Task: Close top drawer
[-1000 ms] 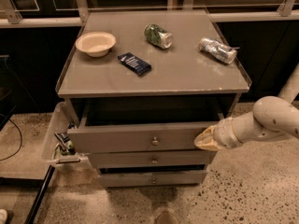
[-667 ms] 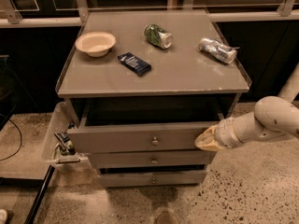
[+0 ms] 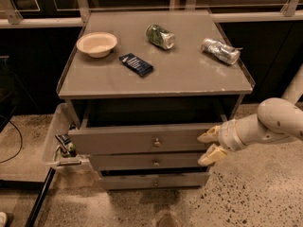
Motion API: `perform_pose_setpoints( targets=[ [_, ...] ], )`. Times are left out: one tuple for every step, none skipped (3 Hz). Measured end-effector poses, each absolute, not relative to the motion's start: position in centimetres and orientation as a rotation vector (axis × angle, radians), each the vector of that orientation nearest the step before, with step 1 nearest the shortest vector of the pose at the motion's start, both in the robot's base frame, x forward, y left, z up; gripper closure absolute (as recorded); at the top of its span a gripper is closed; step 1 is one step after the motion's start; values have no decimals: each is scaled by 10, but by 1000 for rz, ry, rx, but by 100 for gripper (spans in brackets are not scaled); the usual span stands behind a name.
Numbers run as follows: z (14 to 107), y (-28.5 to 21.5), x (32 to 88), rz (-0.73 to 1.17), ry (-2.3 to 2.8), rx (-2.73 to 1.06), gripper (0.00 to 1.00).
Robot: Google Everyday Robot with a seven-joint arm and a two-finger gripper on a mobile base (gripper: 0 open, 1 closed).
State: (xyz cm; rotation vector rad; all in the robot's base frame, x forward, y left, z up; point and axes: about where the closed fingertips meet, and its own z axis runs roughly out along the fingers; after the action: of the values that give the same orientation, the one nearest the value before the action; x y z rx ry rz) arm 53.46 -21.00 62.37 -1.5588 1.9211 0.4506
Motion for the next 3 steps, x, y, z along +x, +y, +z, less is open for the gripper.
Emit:
perform_pose_setpoints(
  targets=[
    [624, -210, 535, 451, 1921, -1559, 0],
    [631, -212, 529, 445, 1918, -1554, 0],
    [639, -221, 522, 418, 1930, -1535, 0]
  ],
)
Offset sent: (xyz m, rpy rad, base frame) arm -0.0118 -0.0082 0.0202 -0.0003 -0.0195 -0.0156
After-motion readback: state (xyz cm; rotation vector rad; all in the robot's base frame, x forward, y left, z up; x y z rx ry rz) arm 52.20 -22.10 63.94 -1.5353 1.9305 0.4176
